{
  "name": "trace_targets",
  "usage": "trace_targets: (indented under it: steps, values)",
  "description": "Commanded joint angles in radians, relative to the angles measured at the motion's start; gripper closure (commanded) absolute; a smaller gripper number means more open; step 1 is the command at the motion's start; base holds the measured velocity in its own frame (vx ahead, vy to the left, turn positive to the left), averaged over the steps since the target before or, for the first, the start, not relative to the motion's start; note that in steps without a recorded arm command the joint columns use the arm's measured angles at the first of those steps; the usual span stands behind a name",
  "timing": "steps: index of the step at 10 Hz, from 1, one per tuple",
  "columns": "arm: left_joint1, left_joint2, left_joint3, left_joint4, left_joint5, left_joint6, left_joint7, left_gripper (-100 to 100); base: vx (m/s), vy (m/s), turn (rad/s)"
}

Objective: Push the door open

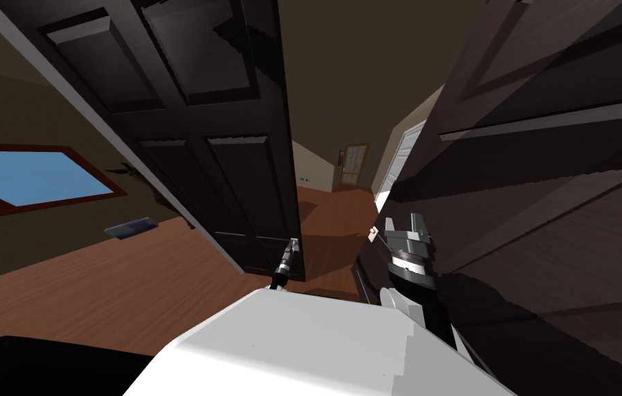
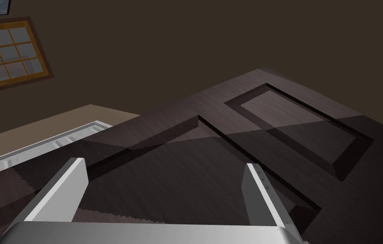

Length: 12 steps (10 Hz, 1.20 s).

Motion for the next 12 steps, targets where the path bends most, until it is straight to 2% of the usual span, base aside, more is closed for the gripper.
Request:
trace_targets:
  steps: [1, 2, 3, 8, 9, 12]
  values:
    - [-0.003, -0.009, 0.004, 0.006, 0.001, -0.006, -0.001, -100, 0.196, -0.028, -0.017]
    - [-0.002, -0.006, 0.002, 0.003, 0.001, -0.003, -0.001, -100, 0.070, -0.012, 0.015]
    - [-0.002, -0.006, 0.002, 0.003, 0.001, -0.003, -0.001, 100, -0.015, 0.000, -0.011]
    - [-0.002, -0.006, 0.002, 0.003, 0.001, -0.003, -0.001, 100, -0.012, 0.002, -0.003]
    - [-0.004, 0.008, 0.018, 0.008, 0.007, 0.000, -0.009, 100, 0.104, -0.008, 0.028]
    - [-0.008, 0.021, 0.041, 0.010, 0.016, 0.000, -0.019, 100, 0.179, -0.007, 0.064]
